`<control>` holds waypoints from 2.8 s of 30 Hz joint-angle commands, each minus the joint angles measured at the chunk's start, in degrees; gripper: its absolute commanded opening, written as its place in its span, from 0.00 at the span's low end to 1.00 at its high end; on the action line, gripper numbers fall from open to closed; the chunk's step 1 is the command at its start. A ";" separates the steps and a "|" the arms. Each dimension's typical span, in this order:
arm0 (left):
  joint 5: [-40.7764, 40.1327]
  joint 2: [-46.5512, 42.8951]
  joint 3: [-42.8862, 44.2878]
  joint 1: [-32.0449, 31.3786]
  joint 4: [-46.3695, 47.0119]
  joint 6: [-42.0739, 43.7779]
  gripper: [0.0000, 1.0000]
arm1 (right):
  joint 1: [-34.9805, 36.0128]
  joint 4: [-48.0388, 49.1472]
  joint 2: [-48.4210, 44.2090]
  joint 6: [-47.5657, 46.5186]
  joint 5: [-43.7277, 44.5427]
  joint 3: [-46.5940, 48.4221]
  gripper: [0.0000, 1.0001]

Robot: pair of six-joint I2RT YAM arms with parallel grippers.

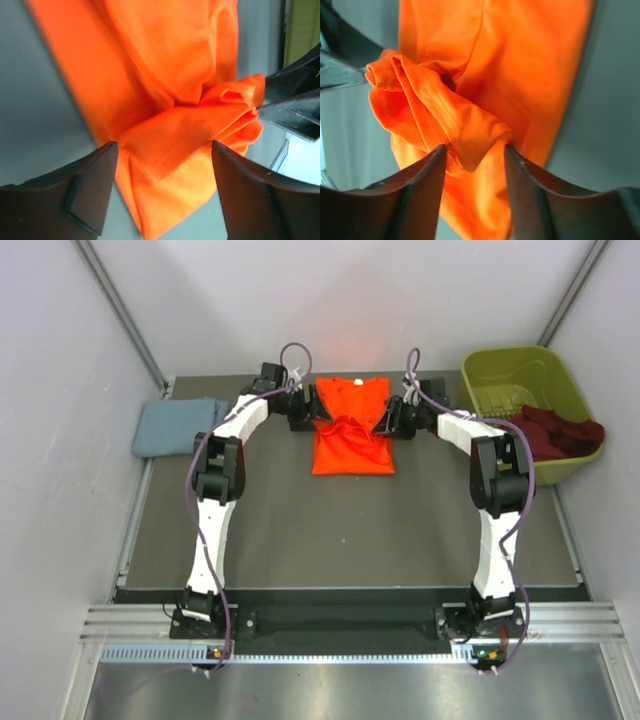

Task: Fold and stack the t-shirts
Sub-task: Fold the tshirt

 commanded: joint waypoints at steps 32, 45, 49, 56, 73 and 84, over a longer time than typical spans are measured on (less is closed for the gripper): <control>6.67 -16.00 -36.60 0.85 0.95 -13.11 0.87 | -3.98 2.09 -11.67 5.10 -5.73 -23.91 0.63; 5.79 -11.77 -33.69 -1.18 2.97 -14.34 0.62 | -3.01 4.90 -9.64 6.24 -7.05 -23.64 0.44; 5.88 -12.12 -34.39 -1.18 3.15 -14.25 0.53 | -2.66 6.13 -9.12 6.60 -7.05 -23.55 0.38; 6.32 -14.05 -35.62 -0.91 2.72 -14.69 0.07 | -2.30 6.75 -9.64 6.60 -8.37 -22.07 0.13; 8.62 -33.73 -36.14 -0.47 -3.53 -5.82 0.01 | -3.98 0.16 -29.50 4.67 -11.18 -23.80 0.00; 11.16 -36.12 -40.11 -1.26 -0.90 -10.38 0.01 | -4.85 1.12 -33.64 4.75 -10.83 -28.21 0.00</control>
